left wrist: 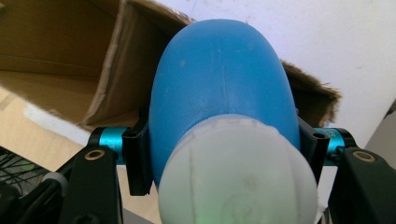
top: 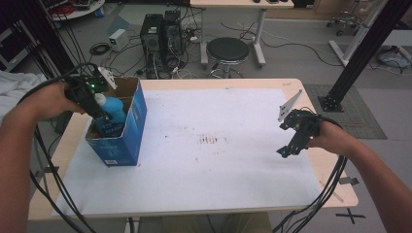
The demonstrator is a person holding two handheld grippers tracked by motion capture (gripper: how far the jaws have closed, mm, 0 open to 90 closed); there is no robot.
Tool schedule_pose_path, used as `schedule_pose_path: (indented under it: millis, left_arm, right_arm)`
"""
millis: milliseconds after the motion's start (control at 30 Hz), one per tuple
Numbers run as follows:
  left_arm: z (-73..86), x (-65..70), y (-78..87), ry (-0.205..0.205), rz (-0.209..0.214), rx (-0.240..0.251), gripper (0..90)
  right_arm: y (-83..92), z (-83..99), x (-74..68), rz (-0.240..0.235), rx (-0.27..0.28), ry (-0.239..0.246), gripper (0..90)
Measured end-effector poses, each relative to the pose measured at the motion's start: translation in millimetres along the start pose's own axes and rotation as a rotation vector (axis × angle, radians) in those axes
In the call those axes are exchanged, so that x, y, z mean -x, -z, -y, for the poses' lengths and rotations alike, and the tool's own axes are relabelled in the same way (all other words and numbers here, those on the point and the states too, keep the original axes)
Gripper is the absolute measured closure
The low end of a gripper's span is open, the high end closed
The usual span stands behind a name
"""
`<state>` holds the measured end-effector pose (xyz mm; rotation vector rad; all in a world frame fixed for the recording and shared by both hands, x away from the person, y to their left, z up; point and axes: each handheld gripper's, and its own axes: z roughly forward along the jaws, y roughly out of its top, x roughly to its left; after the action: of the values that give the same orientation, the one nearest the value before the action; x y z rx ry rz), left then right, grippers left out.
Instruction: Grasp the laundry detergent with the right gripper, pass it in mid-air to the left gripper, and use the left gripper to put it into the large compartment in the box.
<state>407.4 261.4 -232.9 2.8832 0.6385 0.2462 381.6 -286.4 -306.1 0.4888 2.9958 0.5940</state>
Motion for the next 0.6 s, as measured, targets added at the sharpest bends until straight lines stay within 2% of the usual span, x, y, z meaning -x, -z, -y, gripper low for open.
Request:
schedule_pose_path:
  millis: [200, 400, 500, 600]
  left_arm:
    - [1.1, -1.0, -21.9, -0.007, -0.002, -0.022, 37.8]
    - [4.4, -3.6, -40.9, -0.010, 0.016, -0.052, 37.8]
    - [5.6, -4.3, -48.7, -0.007, 0.029, -0.052, 37.8]
    - [7.2, -6.3, -48.9, 0.007, 0.033, -0.036, 37.8]
  right_arm:
    - [-3.0, 0.0, -1.4, -0.008, 0.002, 0.002, 1.3]
    - [-7.1, 2.4, -2.2, -0.010, 0.005, 0.008, 1.3]
    - [-9.9, 3.2, -2.5, -0.014, 0.001, 0.002, 1.3]
    - [-11.9, 2.9, -2.0, -0.016, 0.001, 0.005, 1.3]
